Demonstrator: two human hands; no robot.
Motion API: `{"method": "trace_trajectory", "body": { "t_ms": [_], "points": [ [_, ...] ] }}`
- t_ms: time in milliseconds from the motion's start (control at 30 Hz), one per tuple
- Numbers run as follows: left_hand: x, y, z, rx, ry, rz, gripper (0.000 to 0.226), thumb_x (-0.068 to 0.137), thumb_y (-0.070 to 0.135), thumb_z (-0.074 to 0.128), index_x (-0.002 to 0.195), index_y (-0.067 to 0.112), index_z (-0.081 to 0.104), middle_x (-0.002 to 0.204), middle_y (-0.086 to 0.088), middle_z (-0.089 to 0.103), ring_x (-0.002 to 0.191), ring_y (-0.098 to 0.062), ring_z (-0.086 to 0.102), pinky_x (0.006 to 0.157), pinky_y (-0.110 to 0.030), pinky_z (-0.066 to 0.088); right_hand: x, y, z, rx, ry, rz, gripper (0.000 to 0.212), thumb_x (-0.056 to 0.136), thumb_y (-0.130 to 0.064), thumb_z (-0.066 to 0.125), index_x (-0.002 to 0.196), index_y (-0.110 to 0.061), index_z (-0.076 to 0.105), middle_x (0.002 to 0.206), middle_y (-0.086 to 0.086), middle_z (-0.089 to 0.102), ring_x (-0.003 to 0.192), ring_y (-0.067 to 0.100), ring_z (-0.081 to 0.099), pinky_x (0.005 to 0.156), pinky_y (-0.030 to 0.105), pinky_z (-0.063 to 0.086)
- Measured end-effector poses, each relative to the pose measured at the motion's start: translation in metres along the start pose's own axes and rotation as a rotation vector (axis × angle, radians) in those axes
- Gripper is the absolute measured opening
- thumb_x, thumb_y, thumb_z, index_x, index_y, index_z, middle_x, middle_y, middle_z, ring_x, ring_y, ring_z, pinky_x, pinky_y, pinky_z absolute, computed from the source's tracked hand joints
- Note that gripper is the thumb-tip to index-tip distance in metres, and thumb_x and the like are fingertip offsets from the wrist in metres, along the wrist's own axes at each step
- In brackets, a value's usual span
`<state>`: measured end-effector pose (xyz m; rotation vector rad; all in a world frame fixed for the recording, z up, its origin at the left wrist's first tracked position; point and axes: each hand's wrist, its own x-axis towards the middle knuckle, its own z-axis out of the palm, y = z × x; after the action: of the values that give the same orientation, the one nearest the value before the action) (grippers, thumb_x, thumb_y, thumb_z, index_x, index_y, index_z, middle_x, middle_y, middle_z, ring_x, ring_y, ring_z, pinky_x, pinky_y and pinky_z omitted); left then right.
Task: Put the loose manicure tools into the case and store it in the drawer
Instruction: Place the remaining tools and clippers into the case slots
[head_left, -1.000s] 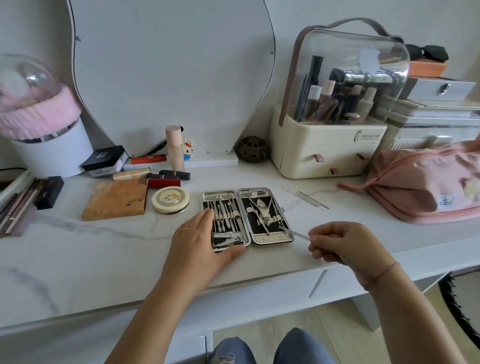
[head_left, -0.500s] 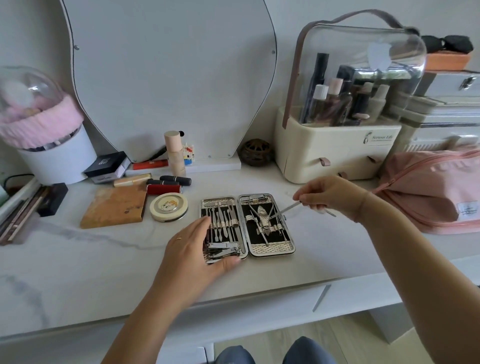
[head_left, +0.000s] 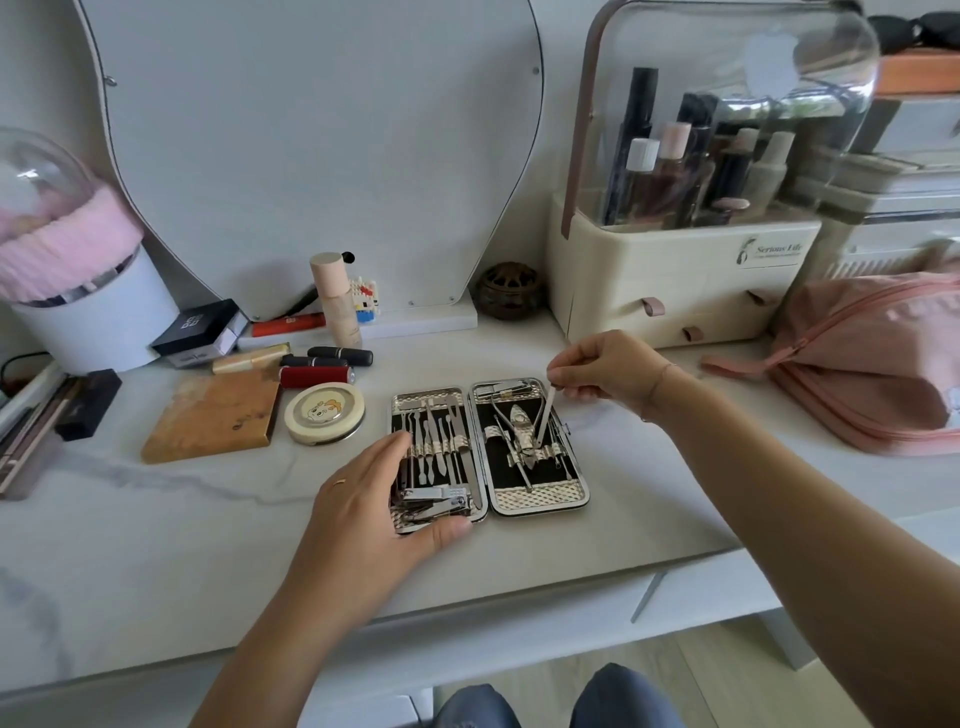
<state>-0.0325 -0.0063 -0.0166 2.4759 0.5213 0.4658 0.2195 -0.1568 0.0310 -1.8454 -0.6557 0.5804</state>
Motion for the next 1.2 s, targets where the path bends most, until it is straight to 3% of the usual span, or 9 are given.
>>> {"method": "trace_trajectory", "body": {
  "t_ms": [200,367,633,833,1067,1200],
  "points": [
    [-0.001,0.002,-0.001,-0.014,-0.003,-0.009,0.11,0.052,0.086,0.044,0.144,0.029,0.027,0.149,0.014,0.029,0.136,-0.01,0.026,0.112,-0.031,0.023,0.008,-0.005,0.003,-0.118,-0.07,-0.123,0.009,0.078,-0.001,0.07,0.076,-0.009,0.067,0.067,0.005,0.065,0.05,0.001,0.057,0.054,0.013,0.048],
    [-0.002,0.005,-0.003,-0.014,-0.009,-0.014,0.105,0.057,0.085,0.047,0.144,0.031,0.025,0.148,0.015,0.029,0.135,-0.009,0.024,0.11,-0.029,0.022,0.01,-0.006,0.007,-0.112,-0.084,-0.18,0.011,0.078,-0.001,0.07,0.075,-0.011,0.067,0.063,0.002,0.064,0.051,0.002,0.058,0.057,0.014,0.05],
    [0.0,0.0,0.0,-0.009,-0.007,-0.01,0.109,0.052,0.088,0.045,0.144,0.031,0.027,0.148,0.016,0.03,0.136,-0.01,0.026,0.112,-0.033,0.025,0.018,0.005,0.012,-0.114,-0.102,-0.168,0.01,0.078,-0.001,0.07,0.078,-0.01,0.066,0.066,0.008,0.064,0.054,0.006,0.058,0.06,0.018,0.05],
    [-0.001,0.002,-0.001,0.0,-0.013,-0.014,0.11,0.052,0.087,0.044,0.144,0.031,0.025,0.149,0.016,0.028,0.136,-0.009,0.024,0.111,-0.029,0.022,0.02,-0.001,0.011,-0.127,-0.212,-0.203,0.015,0.079,0.005,0.067,0.083,-0.009,0.065,0.071,0.006,0.064,0.053,0.005,0.058,0.06,0.015,0.051],
    [-0.002,0.002,-0.001,-0.003,-0.009,-0.013,0.11,0.051,0.087,0.043,0.144,0.031,0.025,0.148,0.016,0.028,0.136,-0.008,0.024,0.109,-0.026,0.02,0.021,0.002,0.01,-0.138,-0.185,-0.177,0.018,0.079,0.002,0.068,0.095,-0.006,0.063,0.07,0.012,0.063,0.052,0.005,0.058,0.057,0.014,0.049],
    [-0.001,0.0,0.0,-0.01,-0.005,-0.013,0.11,0.052,0.087,0.045,0.144,0.031,0.026,0.148,0.016,0.029,0.136,-0.009,0.026,0.112,-0.031,0.024,0.021,0.006,0.005,-0.078,-0.152,-0.151,0.014,0.081,0.002,0.065,0.088,-0.01,0.062,0.068,0.009,0.06,0.051,0.004,0.057,0.054,0.013,0.047]
  ]
}}
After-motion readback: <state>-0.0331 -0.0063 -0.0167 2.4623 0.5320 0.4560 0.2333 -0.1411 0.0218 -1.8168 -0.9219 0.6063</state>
